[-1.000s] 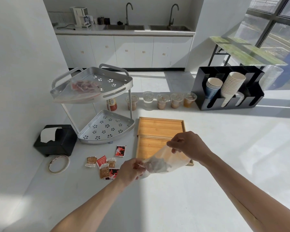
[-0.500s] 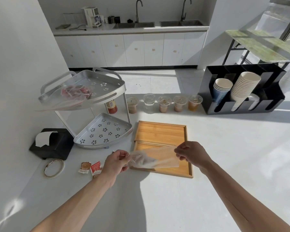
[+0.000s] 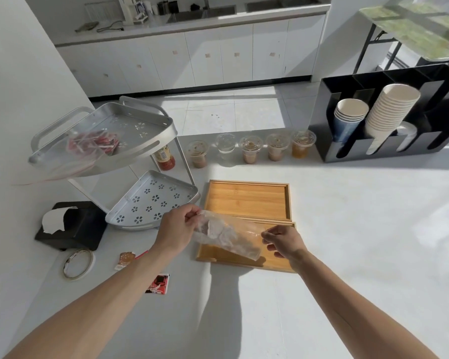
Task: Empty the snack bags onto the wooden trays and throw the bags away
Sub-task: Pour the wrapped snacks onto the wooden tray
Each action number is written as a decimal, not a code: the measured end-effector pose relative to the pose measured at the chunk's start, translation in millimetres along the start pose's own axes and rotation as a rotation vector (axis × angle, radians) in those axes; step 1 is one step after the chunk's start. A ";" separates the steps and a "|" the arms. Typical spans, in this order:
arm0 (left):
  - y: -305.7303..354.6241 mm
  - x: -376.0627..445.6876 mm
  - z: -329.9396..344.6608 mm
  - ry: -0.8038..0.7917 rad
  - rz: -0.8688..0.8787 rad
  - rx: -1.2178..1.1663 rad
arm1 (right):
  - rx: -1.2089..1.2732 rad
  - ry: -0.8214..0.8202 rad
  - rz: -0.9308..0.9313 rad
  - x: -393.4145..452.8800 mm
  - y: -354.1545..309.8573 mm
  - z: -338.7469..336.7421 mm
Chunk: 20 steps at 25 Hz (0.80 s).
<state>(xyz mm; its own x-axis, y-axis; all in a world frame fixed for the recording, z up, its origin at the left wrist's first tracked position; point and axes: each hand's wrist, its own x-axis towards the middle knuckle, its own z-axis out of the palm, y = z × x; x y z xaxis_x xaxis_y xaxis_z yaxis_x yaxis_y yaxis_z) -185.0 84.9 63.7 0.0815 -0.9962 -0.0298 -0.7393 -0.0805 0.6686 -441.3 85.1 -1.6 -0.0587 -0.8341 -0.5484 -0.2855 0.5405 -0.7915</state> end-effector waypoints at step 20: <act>66.2 24.1 -4.4 -0.203 0.333 0.096 | 0.340 -0.038 0.208 13.1 -2.0 16.5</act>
<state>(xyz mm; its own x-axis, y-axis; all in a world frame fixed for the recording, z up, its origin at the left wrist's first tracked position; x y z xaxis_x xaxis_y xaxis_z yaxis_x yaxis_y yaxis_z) -229.0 55.7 110.5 -0.3001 -0.9536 0.0241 -0.7626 0.2550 0.5946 -425.7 75.0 -11.7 -0.0448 -0.7022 -0.7106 0.0620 0.7080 -0.7035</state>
